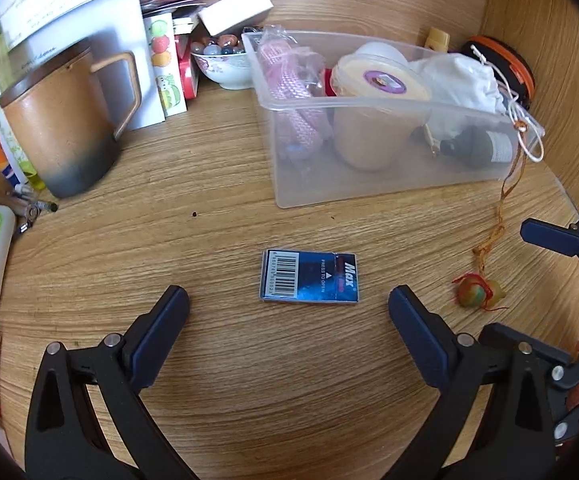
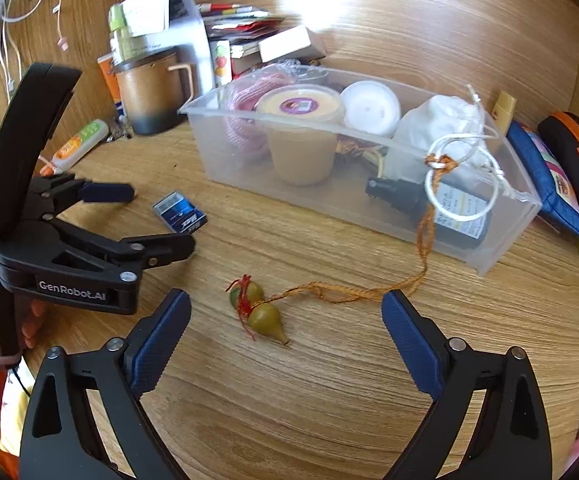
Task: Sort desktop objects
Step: 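Withdraw both grippers toward the blue Max card box and gourd charm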
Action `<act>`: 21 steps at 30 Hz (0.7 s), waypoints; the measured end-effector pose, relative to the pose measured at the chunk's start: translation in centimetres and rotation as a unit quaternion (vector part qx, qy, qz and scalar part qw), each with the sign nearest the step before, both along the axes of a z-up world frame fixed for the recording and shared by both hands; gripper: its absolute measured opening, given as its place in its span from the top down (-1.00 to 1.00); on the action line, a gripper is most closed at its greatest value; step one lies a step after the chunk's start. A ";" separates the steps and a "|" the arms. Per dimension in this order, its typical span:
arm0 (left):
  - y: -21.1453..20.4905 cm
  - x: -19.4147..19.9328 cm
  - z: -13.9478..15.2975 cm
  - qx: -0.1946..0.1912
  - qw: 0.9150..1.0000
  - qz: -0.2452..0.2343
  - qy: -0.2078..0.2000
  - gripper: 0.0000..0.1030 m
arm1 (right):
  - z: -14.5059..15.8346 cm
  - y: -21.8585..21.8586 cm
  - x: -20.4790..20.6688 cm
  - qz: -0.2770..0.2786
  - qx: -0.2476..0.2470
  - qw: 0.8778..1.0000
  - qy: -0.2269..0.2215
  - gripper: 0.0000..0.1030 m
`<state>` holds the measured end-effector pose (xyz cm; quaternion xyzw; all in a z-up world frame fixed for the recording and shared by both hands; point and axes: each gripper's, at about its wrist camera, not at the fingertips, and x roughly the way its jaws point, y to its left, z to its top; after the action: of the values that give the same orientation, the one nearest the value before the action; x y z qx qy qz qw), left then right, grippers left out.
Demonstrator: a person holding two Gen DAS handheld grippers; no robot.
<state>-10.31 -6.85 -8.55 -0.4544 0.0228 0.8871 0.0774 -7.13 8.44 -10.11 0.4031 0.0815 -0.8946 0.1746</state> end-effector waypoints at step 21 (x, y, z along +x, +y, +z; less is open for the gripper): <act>1.0 -0.2 0.2 -0.017 0.999 -0.025 0.011 -0.58 | -1.1 -0.9 -0.6 0.030 0.012 0.999 -0.027 -0.02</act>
<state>-10.46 -5.83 -8.32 -0.4451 0.0499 0.8893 0.0918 -7.76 7.49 -11.20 0.4270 0.0993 -0.8766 0.1985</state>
